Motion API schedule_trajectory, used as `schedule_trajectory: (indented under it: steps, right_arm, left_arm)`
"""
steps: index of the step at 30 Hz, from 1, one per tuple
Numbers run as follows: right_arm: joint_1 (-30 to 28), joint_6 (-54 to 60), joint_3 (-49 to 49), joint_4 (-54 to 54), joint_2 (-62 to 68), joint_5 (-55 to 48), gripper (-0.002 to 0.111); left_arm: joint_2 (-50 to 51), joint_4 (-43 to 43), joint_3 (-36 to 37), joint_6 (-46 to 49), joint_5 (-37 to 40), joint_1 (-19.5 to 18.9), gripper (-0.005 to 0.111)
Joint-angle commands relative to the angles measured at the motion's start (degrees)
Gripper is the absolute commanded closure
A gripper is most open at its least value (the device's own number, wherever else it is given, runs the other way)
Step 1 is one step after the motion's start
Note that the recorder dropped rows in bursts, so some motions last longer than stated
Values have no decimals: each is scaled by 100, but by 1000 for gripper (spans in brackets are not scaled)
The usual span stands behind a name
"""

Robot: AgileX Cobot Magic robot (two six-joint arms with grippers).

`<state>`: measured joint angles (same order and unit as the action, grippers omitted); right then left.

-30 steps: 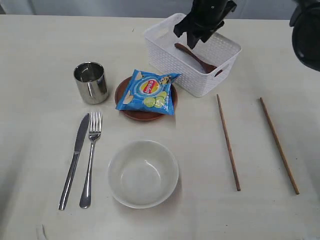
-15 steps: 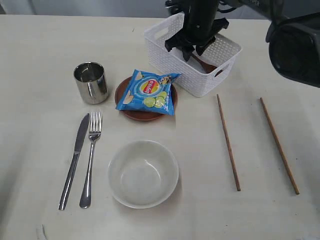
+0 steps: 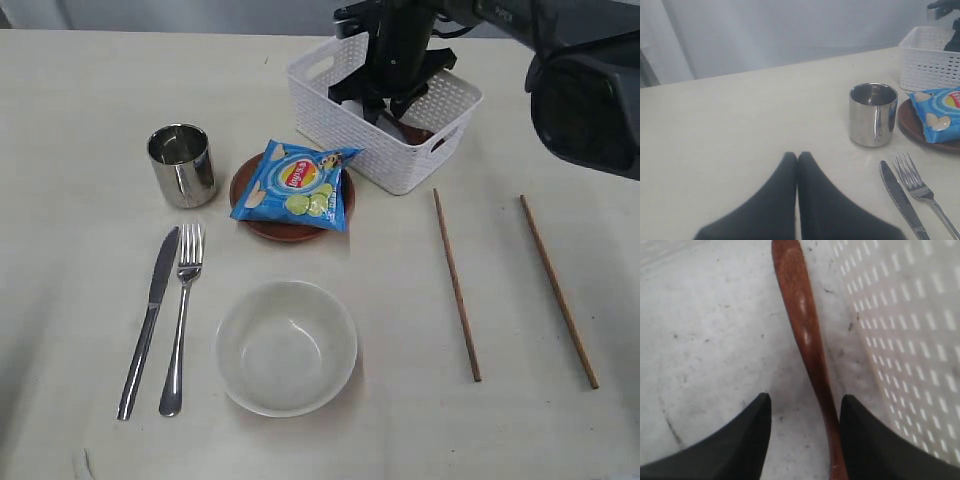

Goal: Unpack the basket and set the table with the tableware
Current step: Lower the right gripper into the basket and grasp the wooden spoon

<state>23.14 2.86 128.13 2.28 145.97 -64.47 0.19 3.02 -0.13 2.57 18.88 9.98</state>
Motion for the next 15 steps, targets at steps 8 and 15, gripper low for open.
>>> schedule_trajectory:
  steps: [8,15]
  right_arm:
    - [-18,413,-25,-228,235,-379,68]
    - [-5,425,-25,-228,212,-455,107]
  left_arm:
    - [-19,-10,13,-2,-43,-14,107]
    - [-19,-10,13,-2,-43,-14,107]
